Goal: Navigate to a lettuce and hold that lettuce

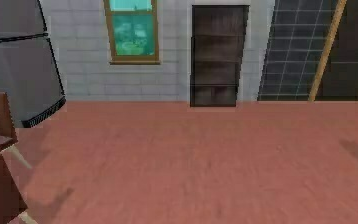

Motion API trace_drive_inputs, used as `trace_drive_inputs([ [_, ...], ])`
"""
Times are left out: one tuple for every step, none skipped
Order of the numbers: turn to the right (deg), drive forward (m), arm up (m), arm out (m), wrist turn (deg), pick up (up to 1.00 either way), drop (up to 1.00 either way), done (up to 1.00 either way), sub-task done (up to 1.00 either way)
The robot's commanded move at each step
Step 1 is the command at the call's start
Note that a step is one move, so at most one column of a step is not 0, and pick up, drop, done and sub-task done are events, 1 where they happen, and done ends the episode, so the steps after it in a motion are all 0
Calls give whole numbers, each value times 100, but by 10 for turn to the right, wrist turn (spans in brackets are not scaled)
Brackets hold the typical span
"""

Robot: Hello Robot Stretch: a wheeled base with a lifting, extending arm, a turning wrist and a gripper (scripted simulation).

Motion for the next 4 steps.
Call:
trace_drive_inputs([
  [-450,0,0,0,0,0,0,0,0],
  [-450,0,0,0,0,0,0,0,0],
  [-450,0,0,0,0,0,0,0,0],
  [-420,0,0,0,0,0,0,0,0],
])
